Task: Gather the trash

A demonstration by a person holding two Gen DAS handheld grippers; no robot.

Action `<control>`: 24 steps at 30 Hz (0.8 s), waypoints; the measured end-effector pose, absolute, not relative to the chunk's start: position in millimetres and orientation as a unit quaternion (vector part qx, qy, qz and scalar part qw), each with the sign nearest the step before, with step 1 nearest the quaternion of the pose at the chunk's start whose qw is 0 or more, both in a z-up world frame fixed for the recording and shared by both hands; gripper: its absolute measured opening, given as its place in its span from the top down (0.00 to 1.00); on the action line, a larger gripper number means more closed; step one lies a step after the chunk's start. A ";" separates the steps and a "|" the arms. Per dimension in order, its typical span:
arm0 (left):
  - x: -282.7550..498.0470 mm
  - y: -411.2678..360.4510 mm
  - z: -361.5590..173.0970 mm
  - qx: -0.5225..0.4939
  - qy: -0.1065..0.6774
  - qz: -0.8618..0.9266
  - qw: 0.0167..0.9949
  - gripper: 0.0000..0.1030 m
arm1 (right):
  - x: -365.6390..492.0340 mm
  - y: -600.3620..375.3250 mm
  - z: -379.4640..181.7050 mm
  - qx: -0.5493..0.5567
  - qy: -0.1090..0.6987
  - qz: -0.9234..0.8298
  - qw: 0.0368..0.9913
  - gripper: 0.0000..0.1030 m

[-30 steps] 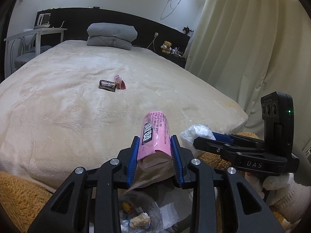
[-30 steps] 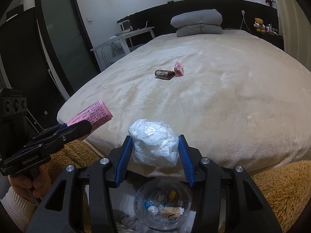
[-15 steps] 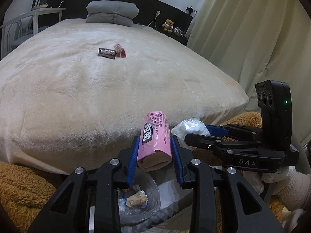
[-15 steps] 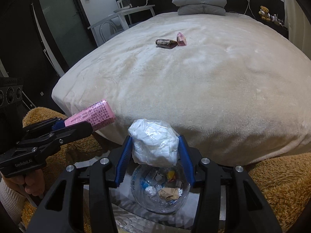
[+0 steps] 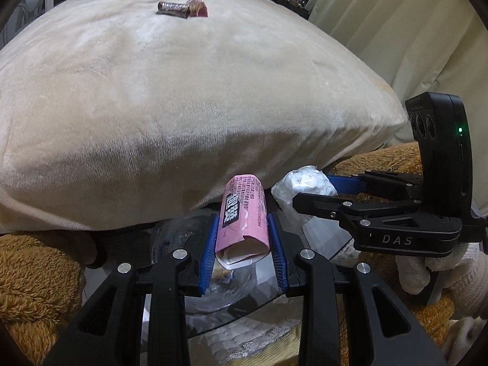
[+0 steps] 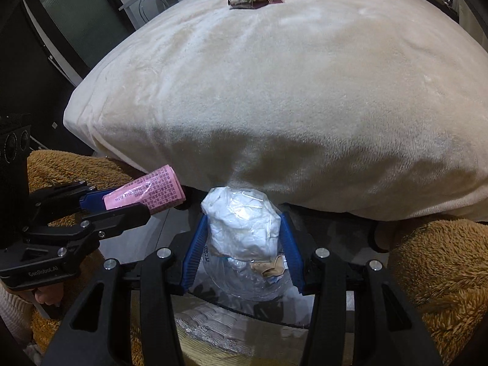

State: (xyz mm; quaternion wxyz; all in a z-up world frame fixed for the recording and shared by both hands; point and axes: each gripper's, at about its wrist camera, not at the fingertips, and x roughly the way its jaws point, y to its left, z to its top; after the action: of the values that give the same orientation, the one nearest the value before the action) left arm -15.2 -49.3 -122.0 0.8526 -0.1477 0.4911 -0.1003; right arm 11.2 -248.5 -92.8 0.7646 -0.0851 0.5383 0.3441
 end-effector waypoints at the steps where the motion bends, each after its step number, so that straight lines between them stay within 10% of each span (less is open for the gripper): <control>1: -13.4 -49.2 -126.1 -0.150 0.500 -0.100 0.847 0.70 | 12.0 -246.7 -96.3 -0.087 0.544 0.343 0.761 0.53; 24: 3.7 -48.5 -175.7 -0.172 0.607 -0.081 0.772 0.69 | 23.7 -227.0 -149.8 -0.111 0.638 0.296 0.702 0.53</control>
State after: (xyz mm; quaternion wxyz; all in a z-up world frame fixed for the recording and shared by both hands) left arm 3.7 -48.5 -175.7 0.7719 -0.1721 0.6066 -0.0806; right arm 23.7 -227.0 -149.8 0.7024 -0.1112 0.6376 0.2964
